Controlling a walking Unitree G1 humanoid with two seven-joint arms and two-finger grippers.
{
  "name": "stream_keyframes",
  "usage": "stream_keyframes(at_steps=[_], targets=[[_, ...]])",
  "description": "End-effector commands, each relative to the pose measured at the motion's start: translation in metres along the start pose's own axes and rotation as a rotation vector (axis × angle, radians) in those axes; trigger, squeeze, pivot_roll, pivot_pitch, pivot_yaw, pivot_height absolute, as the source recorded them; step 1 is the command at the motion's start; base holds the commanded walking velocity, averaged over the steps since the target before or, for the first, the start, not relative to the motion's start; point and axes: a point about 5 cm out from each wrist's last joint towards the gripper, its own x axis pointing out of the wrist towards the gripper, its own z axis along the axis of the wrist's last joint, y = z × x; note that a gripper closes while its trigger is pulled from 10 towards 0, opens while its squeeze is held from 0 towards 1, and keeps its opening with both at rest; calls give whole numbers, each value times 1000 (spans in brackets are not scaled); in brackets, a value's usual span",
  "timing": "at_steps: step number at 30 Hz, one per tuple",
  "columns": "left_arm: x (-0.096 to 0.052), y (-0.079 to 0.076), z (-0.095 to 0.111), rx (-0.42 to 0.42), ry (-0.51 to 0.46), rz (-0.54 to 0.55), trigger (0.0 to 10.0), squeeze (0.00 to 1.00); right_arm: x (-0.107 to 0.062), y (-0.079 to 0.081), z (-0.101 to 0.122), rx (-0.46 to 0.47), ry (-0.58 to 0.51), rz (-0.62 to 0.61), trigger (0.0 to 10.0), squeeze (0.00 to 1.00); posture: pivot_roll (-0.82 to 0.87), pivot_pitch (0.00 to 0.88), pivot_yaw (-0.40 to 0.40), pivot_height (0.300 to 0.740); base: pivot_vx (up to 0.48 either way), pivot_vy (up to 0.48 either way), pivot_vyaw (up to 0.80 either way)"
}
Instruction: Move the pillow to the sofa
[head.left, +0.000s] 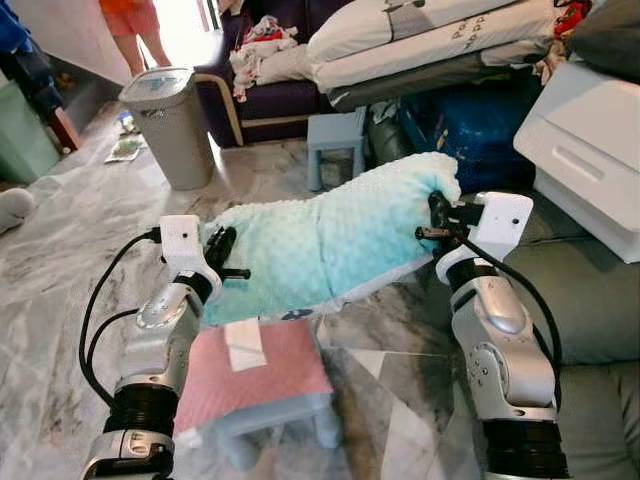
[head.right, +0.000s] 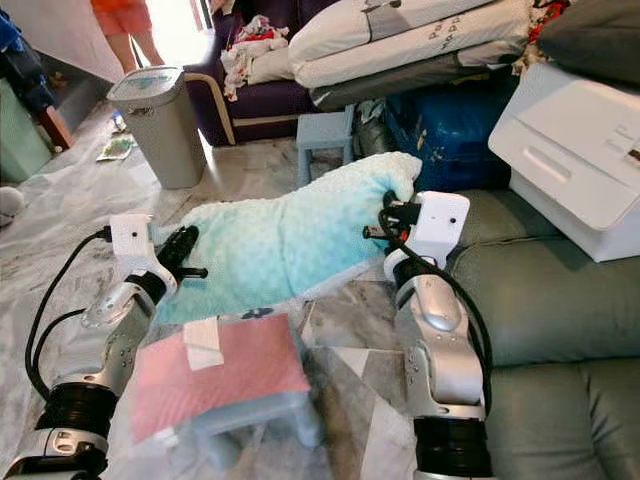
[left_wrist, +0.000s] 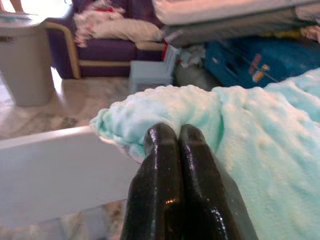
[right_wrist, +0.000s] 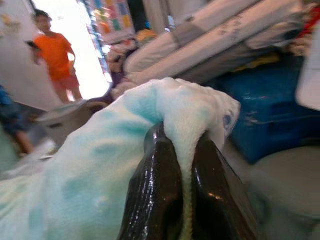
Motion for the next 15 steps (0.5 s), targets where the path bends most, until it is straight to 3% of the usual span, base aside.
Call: stream_keyframes(at_steps=[1,15], targets=[[-1,8,8,28,-21,38,10000,0,4,13,7,19,-39,37,10000,0,-131,0,70,740,0,0,0],[-2,8,6,20,-24,59,10000,0,6,14,8,19,-39,49,10000,0,-124,0,58,740,0,0,0]])
